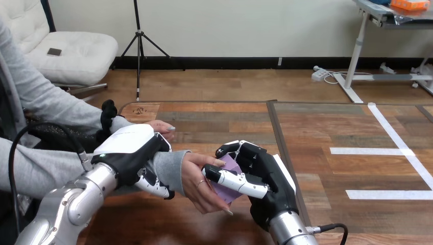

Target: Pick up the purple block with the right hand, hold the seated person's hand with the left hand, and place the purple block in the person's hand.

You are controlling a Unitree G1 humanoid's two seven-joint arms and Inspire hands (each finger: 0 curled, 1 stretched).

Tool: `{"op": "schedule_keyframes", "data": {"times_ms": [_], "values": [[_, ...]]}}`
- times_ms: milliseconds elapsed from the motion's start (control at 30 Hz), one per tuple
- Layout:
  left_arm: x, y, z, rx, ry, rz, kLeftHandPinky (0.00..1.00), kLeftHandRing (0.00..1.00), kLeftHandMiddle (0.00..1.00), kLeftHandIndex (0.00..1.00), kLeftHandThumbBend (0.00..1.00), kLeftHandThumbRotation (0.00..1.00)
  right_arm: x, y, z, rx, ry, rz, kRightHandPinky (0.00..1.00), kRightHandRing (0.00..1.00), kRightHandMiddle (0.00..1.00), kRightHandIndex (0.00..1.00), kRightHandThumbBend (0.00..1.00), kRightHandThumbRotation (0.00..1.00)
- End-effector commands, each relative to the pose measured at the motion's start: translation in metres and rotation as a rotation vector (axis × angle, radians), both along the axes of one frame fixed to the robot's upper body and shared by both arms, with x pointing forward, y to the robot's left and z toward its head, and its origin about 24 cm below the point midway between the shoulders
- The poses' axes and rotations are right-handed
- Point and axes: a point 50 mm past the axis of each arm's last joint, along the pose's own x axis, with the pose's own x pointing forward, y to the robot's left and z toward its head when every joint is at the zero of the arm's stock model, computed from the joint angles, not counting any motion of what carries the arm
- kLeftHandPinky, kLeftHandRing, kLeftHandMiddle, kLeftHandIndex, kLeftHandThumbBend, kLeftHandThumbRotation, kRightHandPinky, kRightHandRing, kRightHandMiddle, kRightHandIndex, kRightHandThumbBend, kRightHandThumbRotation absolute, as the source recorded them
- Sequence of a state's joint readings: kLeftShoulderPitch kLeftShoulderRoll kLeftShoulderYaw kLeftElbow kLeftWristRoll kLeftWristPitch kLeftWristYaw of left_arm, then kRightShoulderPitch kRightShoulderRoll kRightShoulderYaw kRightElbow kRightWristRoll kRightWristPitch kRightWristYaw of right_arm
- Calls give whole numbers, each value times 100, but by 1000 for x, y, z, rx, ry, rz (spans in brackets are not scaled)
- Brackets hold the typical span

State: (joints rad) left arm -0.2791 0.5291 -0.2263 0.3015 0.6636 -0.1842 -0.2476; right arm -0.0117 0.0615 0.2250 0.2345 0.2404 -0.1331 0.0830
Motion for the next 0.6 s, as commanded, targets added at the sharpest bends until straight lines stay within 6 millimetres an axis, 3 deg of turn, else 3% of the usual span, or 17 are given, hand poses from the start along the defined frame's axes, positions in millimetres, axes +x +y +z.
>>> {"op": "schedule_keyframes", "data": {"times_ms": [0, 400, 567], "values": [[29, -45, 74, -160, -300, -132, 12, 19, 28, 31, 67, 0, 10, 34, 54, 202, -188, 5, 30, 35, 39, 40, 99, 0], [28, -43, 74, -151, -315, -130, 13, 20, 29, 31, 67, 0, 11, 32, 53, 244, -160, 25, 34, 39, 42, 43, 97, 0], [26, -42, 73, -121, -336, -132, 19, 27, 34, 37, 68, 0, 10, 31, 52, 266, -151, 40, 39, 44, 47, 48, 97, 1]]}}
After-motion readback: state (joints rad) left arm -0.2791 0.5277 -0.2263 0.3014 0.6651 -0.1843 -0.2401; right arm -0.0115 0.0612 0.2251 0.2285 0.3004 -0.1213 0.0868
